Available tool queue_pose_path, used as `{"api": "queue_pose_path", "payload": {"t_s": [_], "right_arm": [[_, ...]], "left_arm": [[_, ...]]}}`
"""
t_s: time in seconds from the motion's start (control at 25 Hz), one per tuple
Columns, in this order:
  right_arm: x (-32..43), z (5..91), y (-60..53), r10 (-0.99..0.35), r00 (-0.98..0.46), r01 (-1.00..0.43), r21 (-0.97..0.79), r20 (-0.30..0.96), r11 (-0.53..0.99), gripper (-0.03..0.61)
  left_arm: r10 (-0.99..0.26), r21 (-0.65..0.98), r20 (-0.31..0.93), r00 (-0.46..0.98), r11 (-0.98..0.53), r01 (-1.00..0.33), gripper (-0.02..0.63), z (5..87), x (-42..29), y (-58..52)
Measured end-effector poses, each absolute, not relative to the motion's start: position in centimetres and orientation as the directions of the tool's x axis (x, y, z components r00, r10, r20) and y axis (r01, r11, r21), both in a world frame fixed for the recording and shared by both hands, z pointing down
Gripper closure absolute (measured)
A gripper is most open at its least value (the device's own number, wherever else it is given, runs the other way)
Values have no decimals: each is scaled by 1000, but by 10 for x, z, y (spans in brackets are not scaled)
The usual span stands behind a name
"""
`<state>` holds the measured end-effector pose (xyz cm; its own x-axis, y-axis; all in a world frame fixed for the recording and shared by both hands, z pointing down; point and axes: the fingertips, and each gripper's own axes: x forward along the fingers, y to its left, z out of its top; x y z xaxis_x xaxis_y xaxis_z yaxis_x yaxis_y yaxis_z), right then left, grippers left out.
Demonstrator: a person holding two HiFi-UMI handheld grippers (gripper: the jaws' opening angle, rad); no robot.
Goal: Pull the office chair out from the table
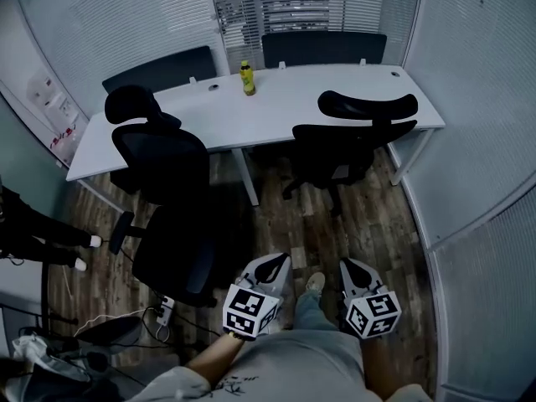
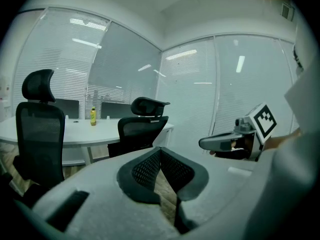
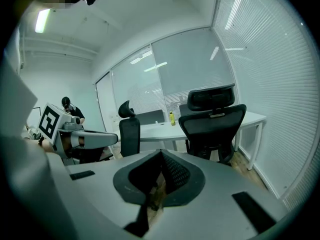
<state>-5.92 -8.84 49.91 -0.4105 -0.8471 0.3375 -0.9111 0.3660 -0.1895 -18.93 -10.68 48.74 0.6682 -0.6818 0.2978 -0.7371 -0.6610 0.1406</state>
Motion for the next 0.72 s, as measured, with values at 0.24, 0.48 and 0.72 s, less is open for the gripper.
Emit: {"api": "queue_pose_path", "payload": {"t_s": [0.24,0.48,0.72], "right_arm": [[-37,487,-173,-852,-404,-914,-183,332,362,571],[-2,475,-244,-862,-390,-921,-155,323,358,571],[28,477,-286,-863,-384,-923,-158,328,351,571]], "left_arm": [[-700,146,296,650,-639,-755,603,478,-175,-185],[-696,149,282,661,-649,-747,603,473,-139,-256],[-697,151,280,661,-648,-747,603,473,-110,-303]]}}
